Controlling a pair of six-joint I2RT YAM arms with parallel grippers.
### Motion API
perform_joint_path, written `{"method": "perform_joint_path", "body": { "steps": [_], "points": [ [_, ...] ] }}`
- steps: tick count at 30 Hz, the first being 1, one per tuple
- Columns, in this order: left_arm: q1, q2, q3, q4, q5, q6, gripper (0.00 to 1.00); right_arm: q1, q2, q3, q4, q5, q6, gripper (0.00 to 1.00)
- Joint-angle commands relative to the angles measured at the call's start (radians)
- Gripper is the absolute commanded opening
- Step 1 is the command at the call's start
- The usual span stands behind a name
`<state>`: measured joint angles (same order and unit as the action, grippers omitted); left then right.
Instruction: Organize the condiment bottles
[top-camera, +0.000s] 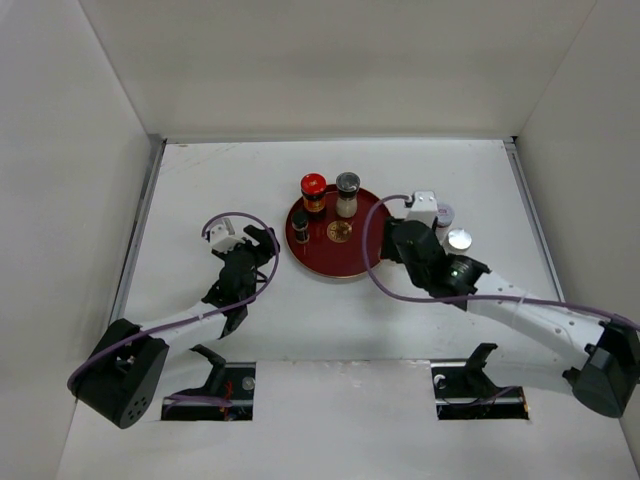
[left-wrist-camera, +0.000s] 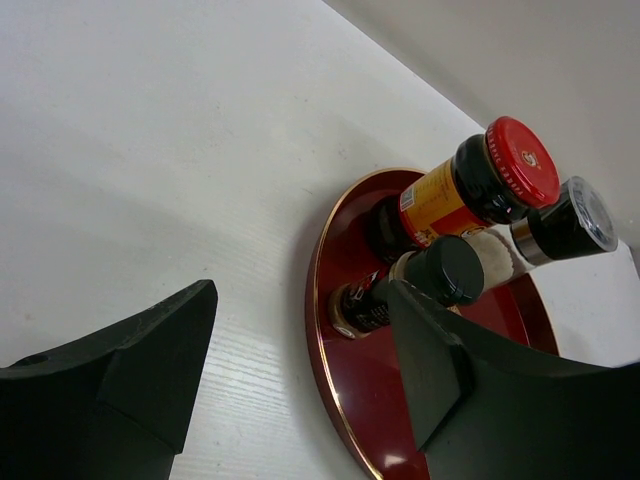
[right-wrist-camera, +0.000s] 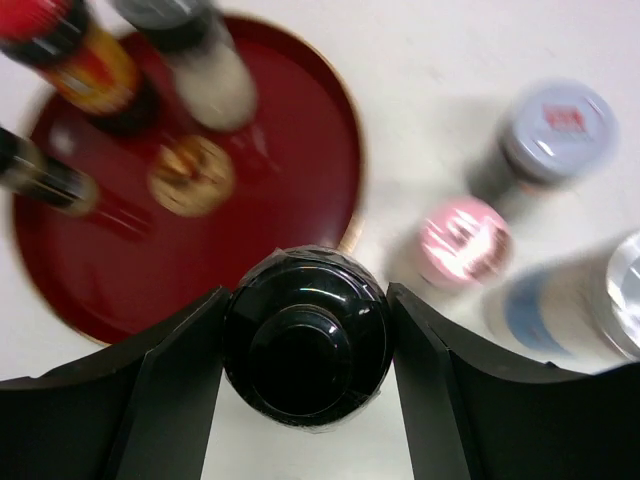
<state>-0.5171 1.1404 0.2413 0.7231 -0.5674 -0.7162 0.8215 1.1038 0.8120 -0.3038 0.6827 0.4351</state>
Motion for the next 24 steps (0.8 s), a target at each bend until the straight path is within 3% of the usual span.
{"method": "perform_joint_path", "body": {
  "steps": [1, 5, 10, 21, 23, 24],
  "points": [
    [0.007, -0.007, 0.003, 0.055, 0.009, -0.014, 0.68, 0.014, 0.118, 0.111, 0.267, -0.041, -0.065, 0.50],
    [0.010, -0.019, -0.004, 0.055, 0.008, -0.014, 0.68, 0.024, 0.307, 0.208, 0.409, -0.107, -0.099, 0.52],
    [0.013, -0.019, -0.005, 0.055, 0.009, -0.014, 0.68, 0.047, 0.496, 0.337, 0.460, -0.159, -0.113, 0.54],
    [0.013, -0.021, -0.005, 0.055, 0.011, -0.015, 0.68, 0.116, 0.642, 0.375, 0.477, -0.215, -0.064, 0.59],
    [0.013, -0.019, -0.005, 0.055, 0.011, -0.015, 0.68, 0.126, 0.646, 0.378, 0.479, -0.229, -0.058, 0.67],
    [0.013, -0.019, -0.005, 0.055, 0.011, -0.015, 0.68, 0.129, 0.637, 0.377, 0.479, -0.227, -0.061, 0.76]
  ]
}}
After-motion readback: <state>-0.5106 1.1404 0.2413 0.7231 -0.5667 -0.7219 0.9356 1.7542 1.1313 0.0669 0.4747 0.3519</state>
